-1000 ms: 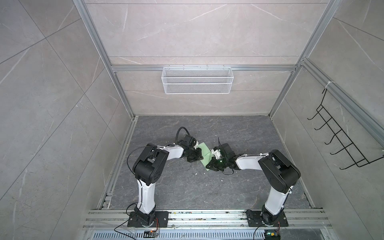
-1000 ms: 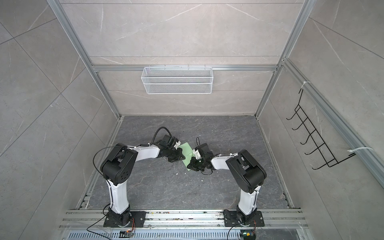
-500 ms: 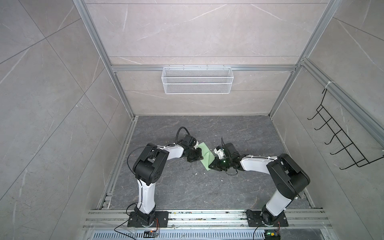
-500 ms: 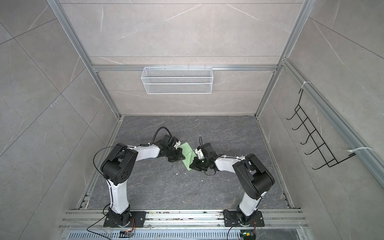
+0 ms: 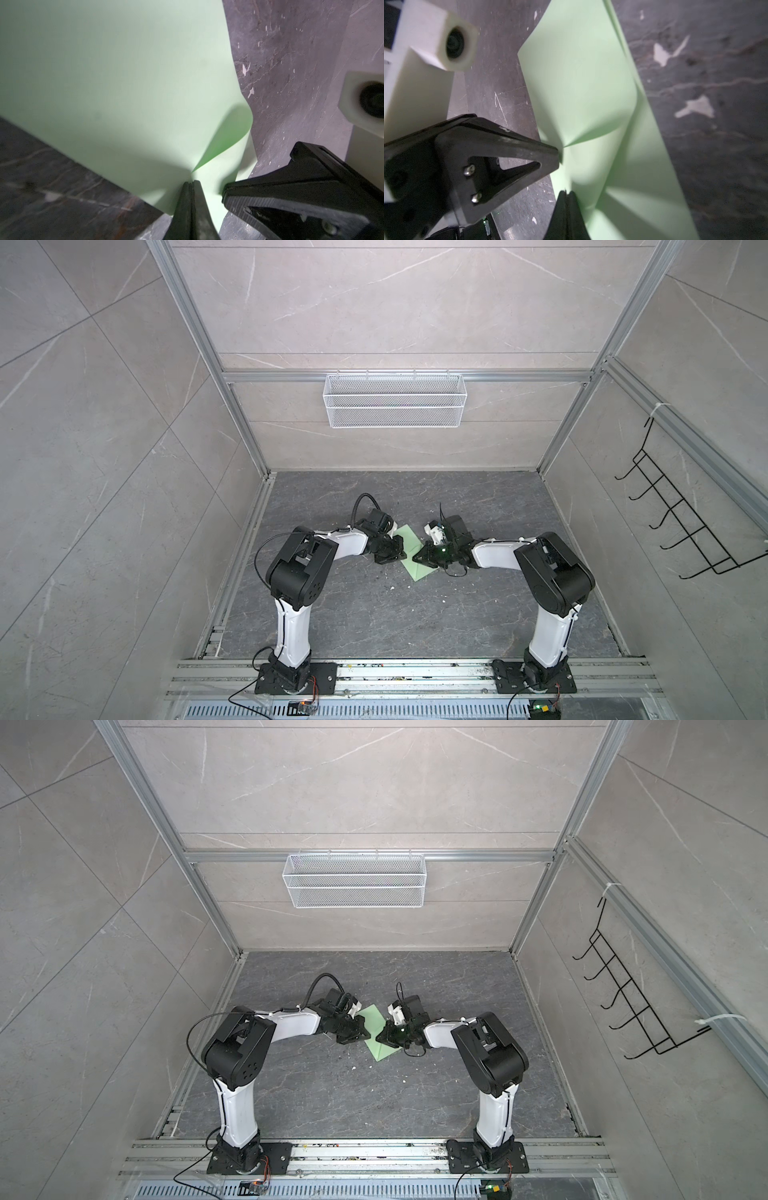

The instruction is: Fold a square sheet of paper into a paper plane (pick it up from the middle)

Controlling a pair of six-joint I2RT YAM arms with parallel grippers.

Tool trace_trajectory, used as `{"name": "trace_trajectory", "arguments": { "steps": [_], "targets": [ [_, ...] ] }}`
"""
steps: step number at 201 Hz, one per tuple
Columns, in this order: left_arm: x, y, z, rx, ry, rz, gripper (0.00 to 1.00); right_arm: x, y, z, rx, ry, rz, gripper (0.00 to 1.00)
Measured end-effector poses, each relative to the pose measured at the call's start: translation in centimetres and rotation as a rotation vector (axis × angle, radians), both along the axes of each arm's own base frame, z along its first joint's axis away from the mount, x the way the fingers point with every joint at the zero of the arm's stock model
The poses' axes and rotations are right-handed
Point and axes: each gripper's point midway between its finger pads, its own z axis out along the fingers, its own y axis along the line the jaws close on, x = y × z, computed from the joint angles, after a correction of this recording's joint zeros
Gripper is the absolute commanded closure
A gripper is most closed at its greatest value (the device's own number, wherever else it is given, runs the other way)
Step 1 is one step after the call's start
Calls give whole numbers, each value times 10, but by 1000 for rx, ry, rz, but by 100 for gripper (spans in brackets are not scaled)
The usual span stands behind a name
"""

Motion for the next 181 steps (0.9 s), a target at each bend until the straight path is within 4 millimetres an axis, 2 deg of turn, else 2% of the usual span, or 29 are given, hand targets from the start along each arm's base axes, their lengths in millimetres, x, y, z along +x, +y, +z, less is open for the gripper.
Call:
{"name": "trace_trajectory", "arguments": {
  "steps": [18, 101, 130, 155, 181],
  "targets": [
    [0, 0, 0, 2, -1, -5, 100, -5, -7, -8, -5, 15, -8, 95],
    [2, 0, 3, 43, -10, -32, 100, -5, -8, -9, 24, -1, -32, 95],
    [4, 2, 7, 62, -25, -19, 84, -5, -9, -9, 38, 16, -58, 95],
    [-4, 4, 20, 68, -47, 4, 81, -5, -9, -9, 50, 31, -81, 95],
    [-24, -7, 29, 70, -67, -24, 84, -5, -9, -9, 61, 46, -99, 95]
  ]
}}
